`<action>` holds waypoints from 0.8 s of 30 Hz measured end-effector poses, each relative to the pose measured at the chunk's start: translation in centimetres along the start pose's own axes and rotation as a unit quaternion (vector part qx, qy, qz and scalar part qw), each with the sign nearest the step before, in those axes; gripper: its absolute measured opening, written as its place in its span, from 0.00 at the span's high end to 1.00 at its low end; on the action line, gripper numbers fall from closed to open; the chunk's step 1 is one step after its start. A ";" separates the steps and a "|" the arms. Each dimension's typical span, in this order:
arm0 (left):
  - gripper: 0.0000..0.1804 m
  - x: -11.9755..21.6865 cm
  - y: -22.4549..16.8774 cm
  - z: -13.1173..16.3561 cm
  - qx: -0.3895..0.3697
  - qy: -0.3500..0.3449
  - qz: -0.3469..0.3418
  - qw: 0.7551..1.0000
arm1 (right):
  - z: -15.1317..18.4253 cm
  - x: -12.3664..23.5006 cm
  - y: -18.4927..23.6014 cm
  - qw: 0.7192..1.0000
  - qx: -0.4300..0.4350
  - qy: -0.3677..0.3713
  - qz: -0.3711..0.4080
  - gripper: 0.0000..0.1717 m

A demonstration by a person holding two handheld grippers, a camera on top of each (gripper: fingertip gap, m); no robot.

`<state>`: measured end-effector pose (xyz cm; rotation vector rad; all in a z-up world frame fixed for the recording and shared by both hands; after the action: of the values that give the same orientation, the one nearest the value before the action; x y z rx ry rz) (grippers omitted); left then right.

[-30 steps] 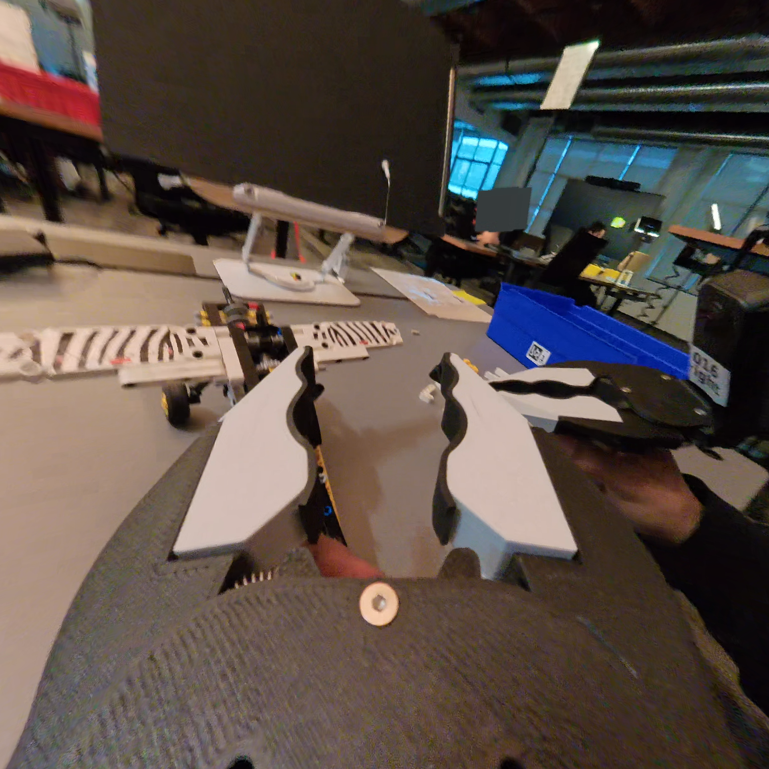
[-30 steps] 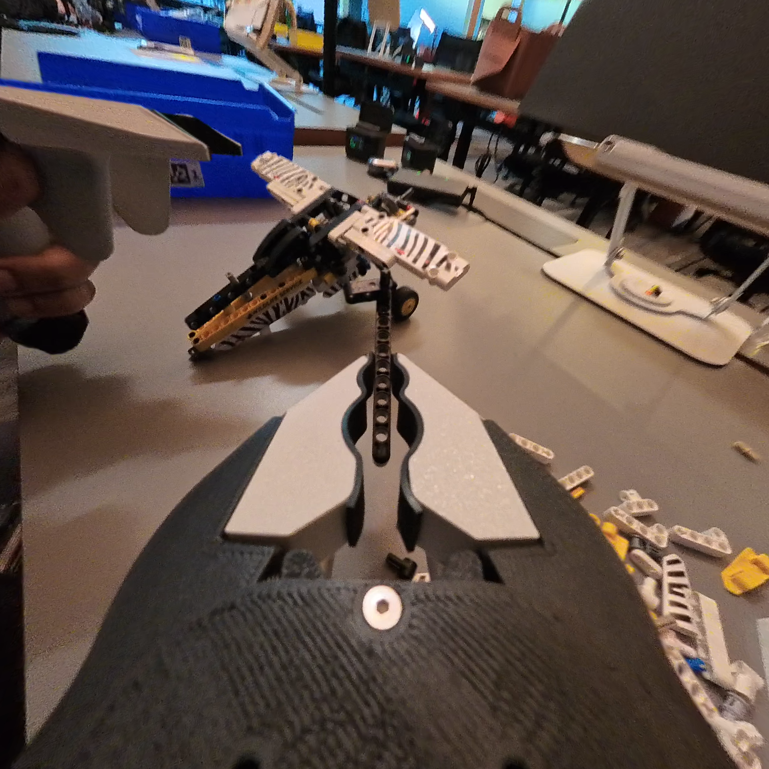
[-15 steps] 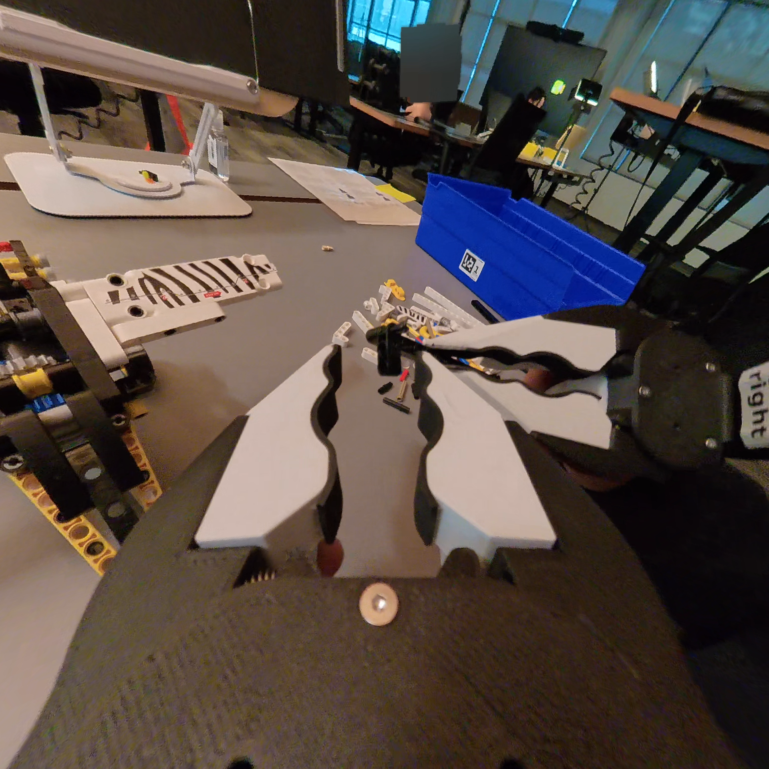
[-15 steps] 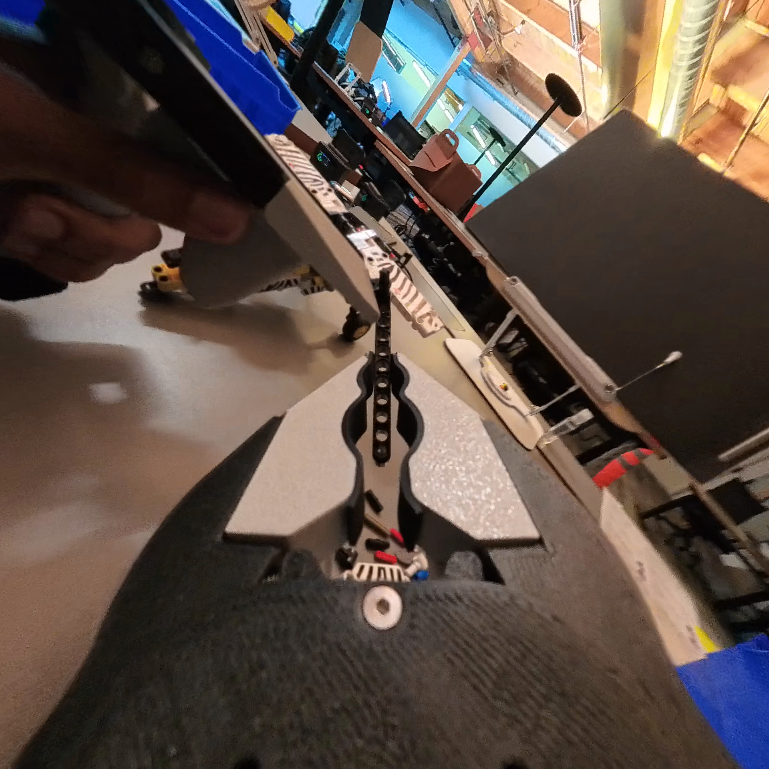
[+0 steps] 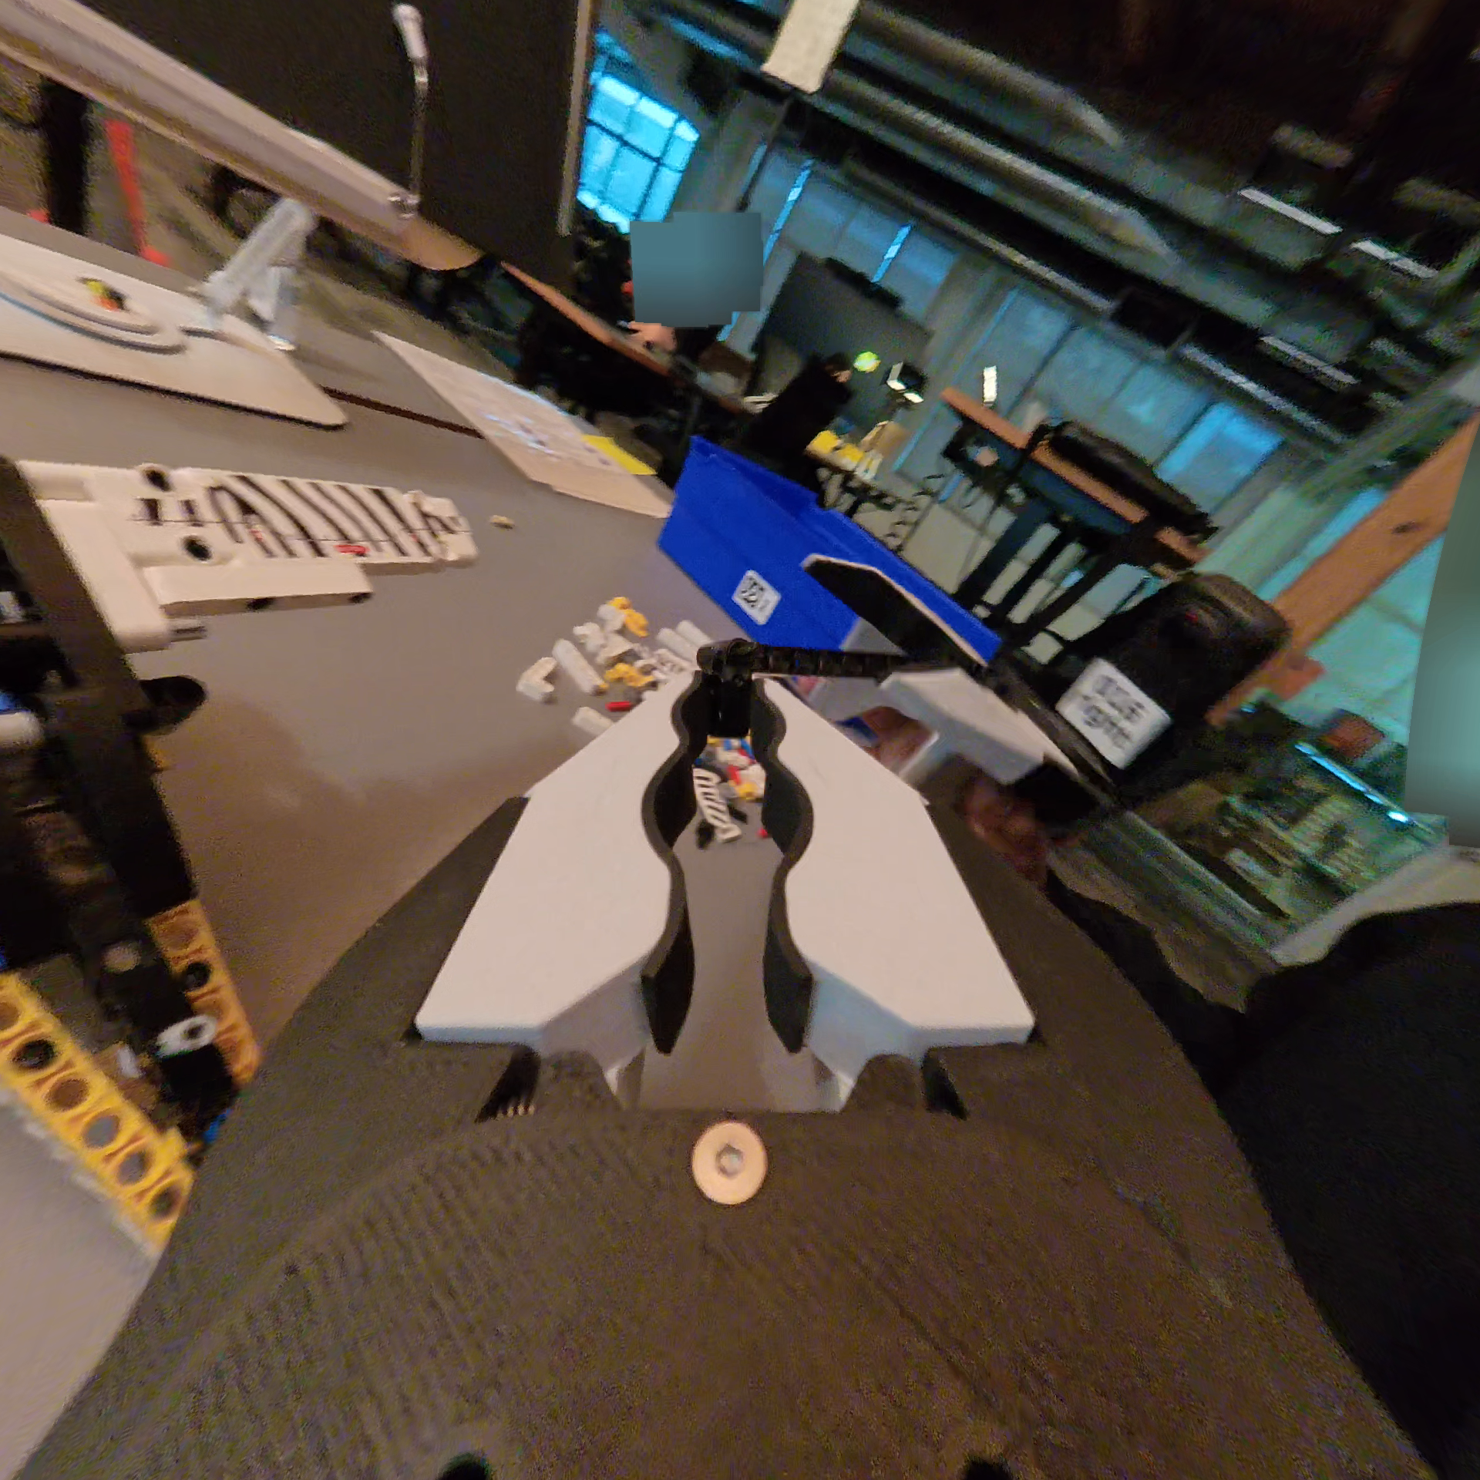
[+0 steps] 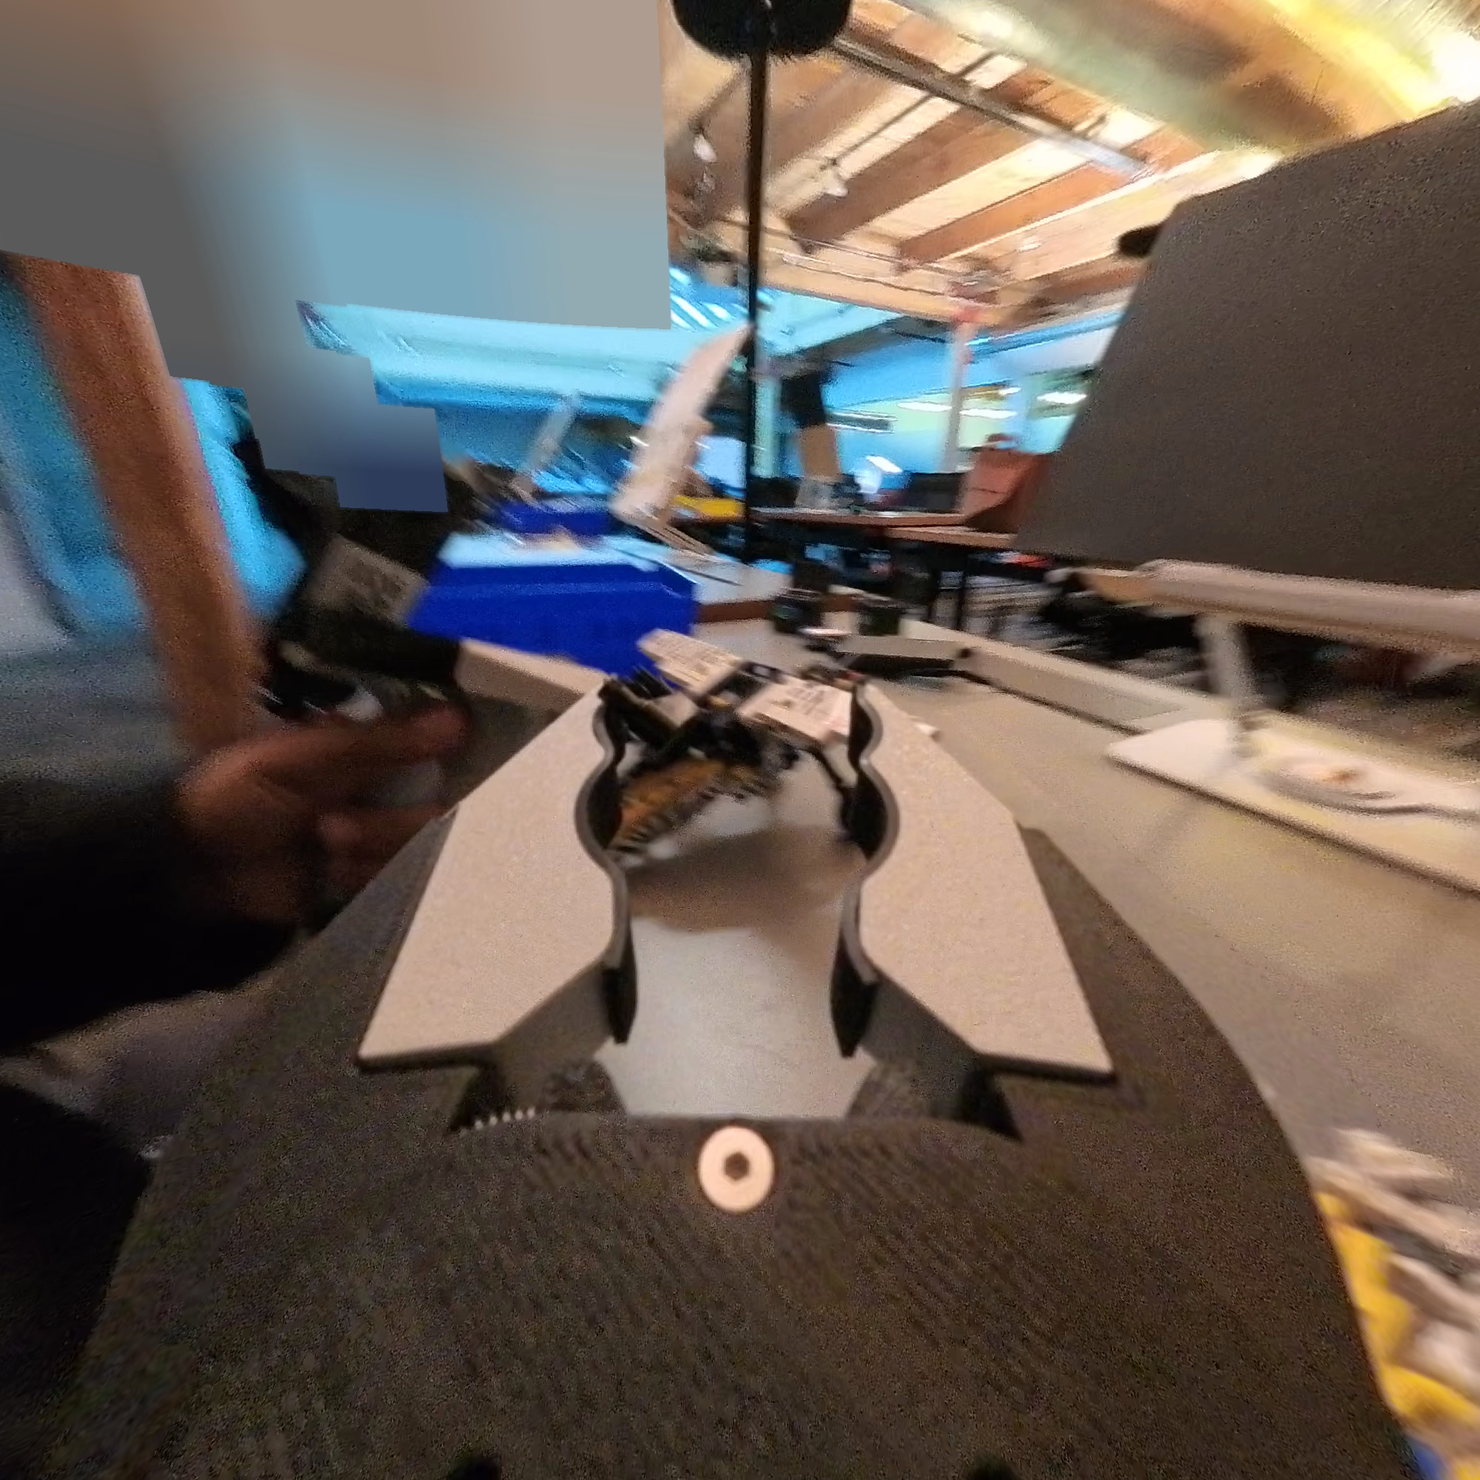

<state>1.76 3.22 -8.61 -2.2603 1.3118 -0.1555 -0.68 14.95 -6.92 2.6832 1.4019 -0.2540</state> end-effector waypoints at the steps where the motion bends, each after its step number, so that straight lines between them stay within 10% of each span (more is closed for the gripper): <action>1: 0.97 -0.2 -0.3 0.1 0.002 0.002 0.013 1.000 | -0.4 0.1 -0.1 0.998 -0.054 0.002 -0.031 0.68; 6: 0.97 -1.2 -1.5 -0.2 0.069 -0.033 0.075 0.994 | -1.2 0.7 -0.5 0.970 -0.208 -0.030 -0.124 0.67; 13: 0.97 -2.5 -2.3 0.5 0.112 -0.033 0.099 0.988 | -0.6 0.9 0.6 0.998 0.030 -0.045 -0.022 0.88; 24: 0.98 -3.0 -2.5 1.9 0.134 0.040 0.126 0.982 | 0.2 2.1 1.0 0.991 0.102 -0.011 -0.090 0.94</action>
<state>2.71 7.45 -8.54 -1.8641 1.5068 -0.3151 1.29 16.06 -7.54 2.6994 1.7003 -0.4630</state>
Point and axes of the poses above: each gripper's, where its closed fingertips meet, x back along the fingers, z out of its underside, y = z × x across the jaws, the point moved 5 cm from there along x, back along the fingers, and after that the axes turned 15 degrees about z, right-handed, at the moved point
